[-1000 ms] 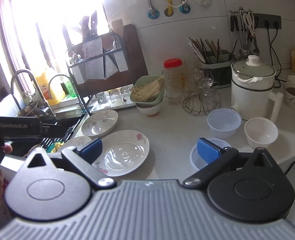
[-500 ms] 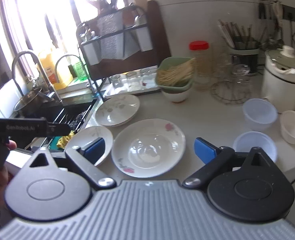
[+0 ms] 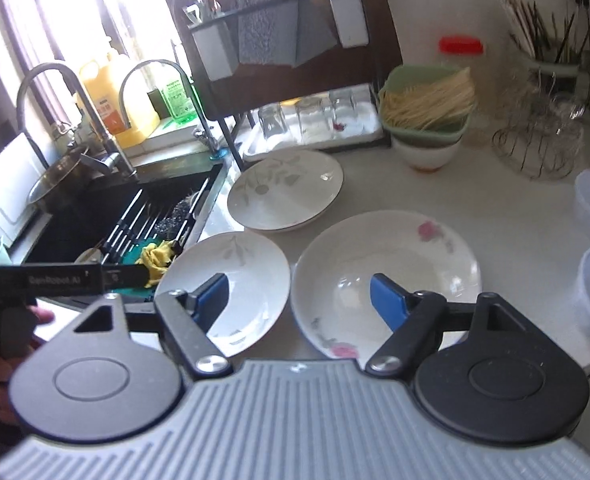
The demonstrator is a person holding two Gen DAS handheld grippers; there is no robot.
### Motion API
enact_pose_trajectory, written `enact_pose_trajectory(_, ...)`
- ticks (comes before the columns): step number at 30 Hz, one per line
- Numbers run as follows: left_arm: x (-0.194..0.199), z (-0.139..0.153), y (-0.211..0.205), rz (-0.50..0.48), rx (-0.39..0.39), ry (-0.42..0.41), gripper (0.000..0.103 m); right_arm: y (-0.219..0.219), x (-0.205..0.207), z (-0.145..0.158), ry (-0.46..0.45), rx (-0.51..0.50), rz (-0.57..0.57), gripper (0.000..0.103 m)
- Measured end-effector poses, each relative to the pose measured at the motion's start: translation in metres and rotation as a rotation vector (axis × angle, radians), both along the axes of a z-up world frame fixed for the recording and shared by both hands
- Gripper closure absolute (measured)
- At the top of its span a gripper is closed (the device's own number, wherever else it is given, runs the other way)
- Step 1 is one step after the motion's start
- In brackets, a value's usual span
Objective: Organize plates and bowls
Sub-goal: 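Move the left gripper to the orange-rimmed leaf plate and close on its rim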
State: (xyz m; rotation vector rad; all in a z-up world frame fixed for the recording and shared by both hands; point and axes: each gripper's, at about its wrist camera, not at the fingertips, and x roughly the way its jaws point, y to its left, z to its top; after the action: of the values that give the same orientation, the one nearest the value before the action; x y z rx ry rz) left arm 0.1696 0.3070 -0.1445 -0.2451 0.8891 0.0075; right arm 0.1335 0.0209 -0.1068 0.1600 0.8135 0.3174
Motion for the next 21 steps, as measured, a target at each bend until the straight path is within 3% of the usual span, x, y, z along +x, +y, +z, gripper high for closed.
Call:
enact_pose_trajectory(7, 0.027, -0.038, 0.022, -0.051, -0.055, 0.043, 0.004, 0.031, 0.013, -0.027, 0.11, 0.015, 0.005, 0.025)
enact_pose_trajectory(11, 0.043, -0.055, 0.03, -0.071, -0.114, 0.06, 0.004, 0.041, 0.021, -0.044, 0.199, 0.086, -0.01, 0.026)
enact_pose_trajectory(15, 0.055, -0.065, 0.029, -0.11, -0.07, 0.062, 0.005, 0.054, 0.024, -0.058, 0.225, 0.066, -0.024, 0.028)
enact_pose_trajectory(18, 0.065, -0.073, 0.032, -0.122, -0.06, 0.089, 0.018, 0.054, 0.031, -0.068, 0.247, 0.076, -0.058, 0.036)
enact_pose_trajectory(21, 0.073, -0.081, 0.038, -0.124, -0.104, 0.118, 0.033, 0.059, 0.04, -0.078, 0.25, 0.016, -0.084, 0.056)
